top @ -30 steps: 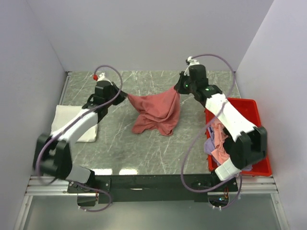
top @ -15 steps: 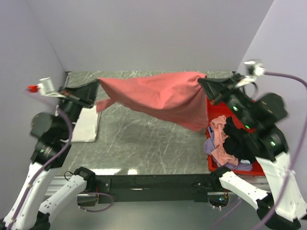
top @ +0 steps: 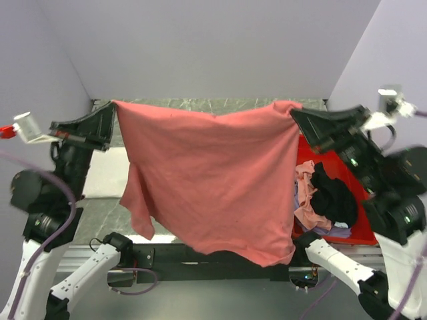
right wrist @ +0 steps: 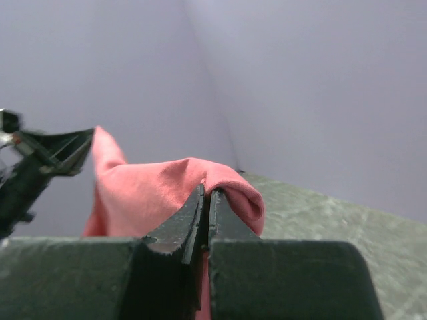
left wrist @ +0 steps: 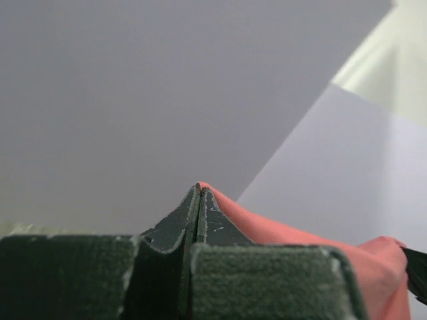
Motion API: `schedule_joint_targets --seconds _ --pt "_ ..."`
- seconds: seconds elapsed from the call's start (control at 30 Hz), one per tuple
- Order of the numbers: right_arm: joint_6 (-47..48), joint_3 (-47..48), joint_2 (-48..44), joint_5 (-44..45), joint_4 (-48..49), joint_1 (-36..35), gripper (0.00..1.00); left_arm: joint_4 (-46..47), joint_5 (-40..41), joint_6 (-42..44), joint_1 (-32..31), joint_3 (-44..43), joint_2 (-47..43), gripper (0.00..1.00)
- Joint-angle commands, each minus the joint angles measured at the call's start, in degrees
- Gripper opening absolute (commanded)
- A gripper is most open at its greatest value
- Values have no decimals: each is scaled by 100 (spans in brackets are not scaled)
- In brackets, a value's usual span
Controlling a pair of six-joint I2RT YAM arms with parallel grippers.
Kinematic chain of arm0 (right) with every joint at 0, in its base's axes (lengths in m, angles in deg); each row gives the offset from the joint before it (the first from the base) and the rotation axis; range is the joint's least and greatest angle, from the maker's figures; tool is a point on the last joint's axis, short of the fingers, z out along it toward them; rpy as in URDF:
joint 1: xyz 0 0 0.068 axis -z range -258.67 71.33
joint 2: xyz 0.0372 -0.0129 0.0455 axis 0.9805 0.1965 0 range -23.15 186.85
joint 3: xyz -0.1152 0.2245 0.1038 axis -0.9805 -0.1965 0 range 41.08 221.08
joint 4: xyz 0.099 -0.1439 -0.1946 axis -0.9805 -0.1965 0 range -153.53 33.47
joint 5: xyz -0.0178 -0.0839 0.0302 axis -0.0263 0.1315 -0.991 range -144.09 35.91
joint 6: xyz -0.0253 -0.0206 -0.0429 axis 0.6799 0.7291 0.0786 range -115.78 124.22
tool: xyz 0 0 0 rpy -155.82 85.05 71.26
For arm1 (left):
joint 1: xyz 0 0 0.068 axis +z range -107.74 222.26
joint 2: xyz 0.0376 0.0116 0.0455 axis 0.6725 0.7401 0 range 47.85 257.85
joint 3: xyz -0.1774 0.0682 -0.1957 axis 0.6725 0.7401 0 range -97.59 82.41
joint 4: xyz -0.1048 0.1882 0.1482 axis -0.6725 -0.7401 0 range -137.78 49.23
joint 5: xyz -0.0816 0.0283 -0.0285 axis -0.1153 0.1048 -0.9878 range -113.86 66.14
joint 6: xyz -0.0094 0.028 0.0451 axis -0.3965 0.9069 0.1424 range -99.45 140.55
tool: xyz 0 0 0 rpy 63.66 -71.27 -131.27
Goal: Fold and stack the t-shirts
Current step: Flatten the tshirt out
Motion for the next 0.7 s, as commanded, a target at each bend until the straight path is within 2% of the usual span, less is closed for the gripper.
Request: schedule_joint_targets --seconds 0.0,0.07,0.1,0.17,0.2,0.23,0.27,0.3,0.33,0.4,0.47,0.67 --pt "204 -172 1052 1167 33 52 0 -460 1149 69 -7 266 669 1" --pt "266 -217 1581 1170 86 236 0 -724 1801 -175 -7 407 1221 1" --pt "284 -295 2167 1021 121 472 0 -1091 2404 -299 2 573 1442 3" --pt "319 -349 2811 661 192 641 0 -1366 2804 -501 45 767 2116 15" --pt "363 -323 3449 607 192 703 0 -1576 2806 -711 185 934 2356 50" --pt "476 -279 3769 580 166 712 0 -1700 2684 -783 291 987 2584 73" --pt "469 -200 4085 772 87 721 25 -1823 2457 -966 405 1023 3013 99" --pt "495 62 4654 817 -18 712 61 -1929 2237 -1029 606 1040 3183 100" --pt "556 212 4903 896 -254 703 86 -1999 1956 -1047 660 1067 3324 100" --pt "530 589 5413 1037 -554 712 88 -1957 1866 -1091 670 1215 3518 99" --pt "487 548 5468 993 -591 686 88 -1737 1585 -1056 670 1356 3475 99" --pt "285 -707 4635 1572 -134 256 89 -1534 1014 -1100 670 1866 3211 100"
